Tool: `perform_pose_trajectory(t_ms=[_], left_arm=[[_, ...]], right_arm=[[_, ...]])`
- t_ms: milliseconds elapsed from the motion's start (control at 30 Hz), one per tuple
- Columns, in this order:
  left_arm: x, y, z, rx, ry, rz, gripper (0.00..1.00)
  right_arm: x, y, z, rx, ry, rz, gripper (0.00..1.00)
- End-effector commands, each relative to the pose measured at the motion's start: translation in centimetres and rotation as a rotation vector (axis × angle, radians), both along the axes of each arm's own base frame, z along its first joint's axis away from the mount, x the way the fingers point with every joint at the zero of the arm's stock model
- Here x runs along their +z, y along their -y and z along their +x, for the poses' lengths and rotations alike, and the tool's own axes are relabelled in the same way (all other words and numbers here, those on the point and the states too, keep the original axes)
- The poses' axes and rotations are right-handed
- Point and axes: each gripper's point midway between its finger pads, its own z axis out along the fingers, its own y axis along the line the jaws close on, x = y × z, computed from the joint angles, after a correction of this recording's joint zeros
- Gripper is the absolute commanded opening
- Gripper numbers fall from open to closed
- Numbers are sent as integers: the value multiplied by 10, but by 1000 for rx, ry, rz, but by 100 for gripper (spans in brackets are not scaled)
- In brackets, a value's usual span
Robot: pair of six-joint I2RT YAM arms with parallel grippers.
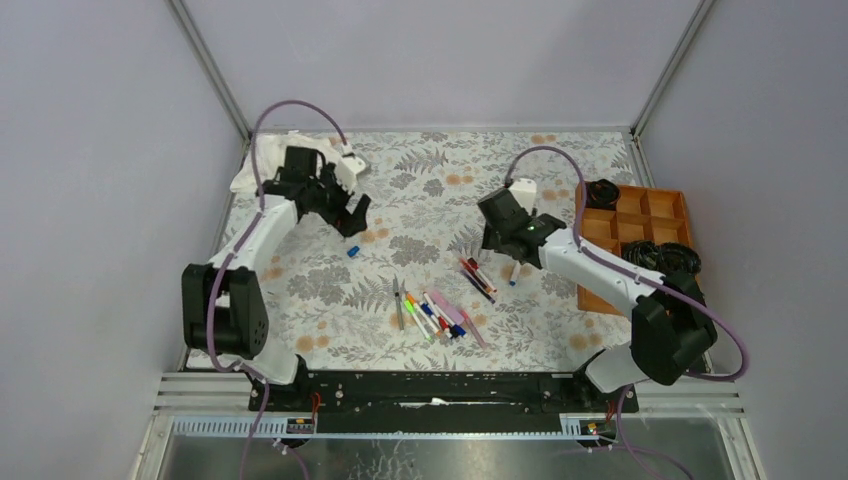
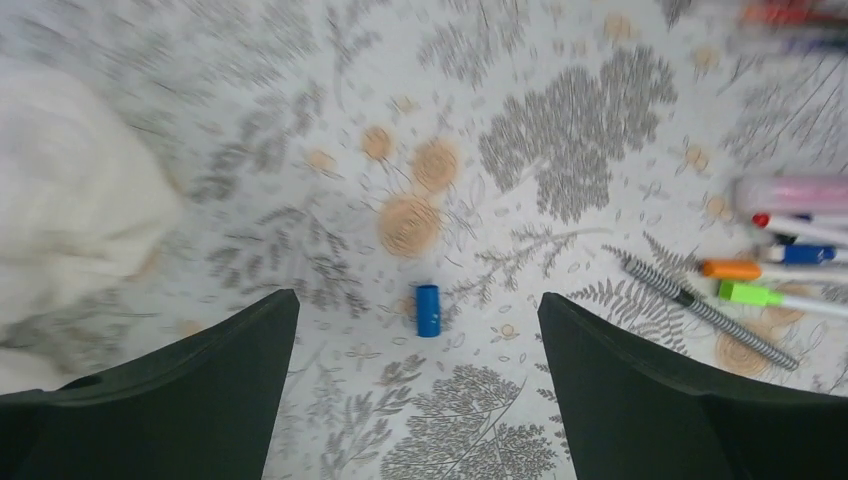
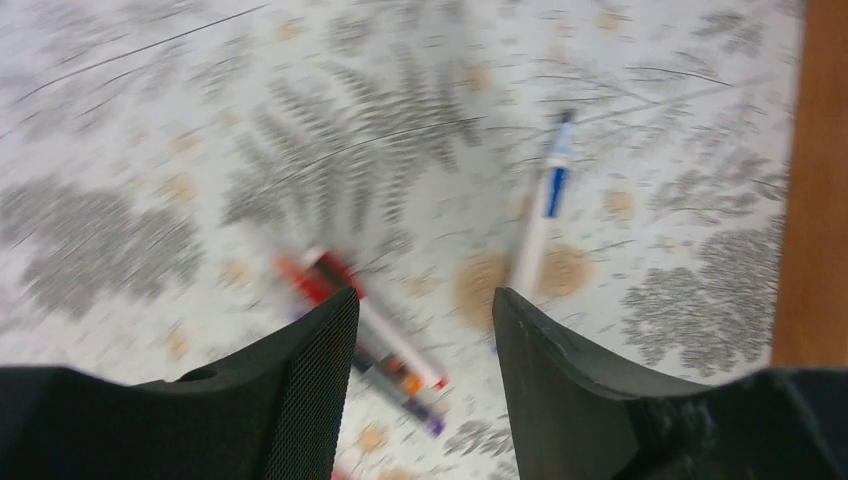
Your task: Open the pen caps
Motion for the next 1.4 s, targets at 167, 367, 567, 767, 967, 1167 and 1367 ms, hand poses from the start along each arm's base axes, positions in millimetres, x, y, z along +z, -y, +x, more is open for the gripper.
perform_pose_trajectory(t_ms=[167, 367, 567, 767, 967, 1167, 1367], left_arm=[[112, -34, 6, 220, 74, -120, 98], [120, -51, -5, 292, 137, -77, 98], [116, -51, -12, 300, 116, -77, 99], [112, -41, -21, 261, 74, -119, 99], [106, -32, -26, 229, 32, -156, 99], [101, -26, -33, 191, -5, -180, 98], [95, -22, -35, 176, -34, -194, 98]], right_arm=[[36, -154, -81, 551, -45, 150, 53], [-2, -224, -138, 792, -154, 136, 44], [-30, -241, -155, 860, -218, 88, 35], [-48, -224, -158, 839, -247, 39, 33], [-53, -212, -156, 820, -232, 9, 31], [-59, -203, -149, 801, -226, -15, 31], [-53, -202, -143, 798, -206, 2, 31]])
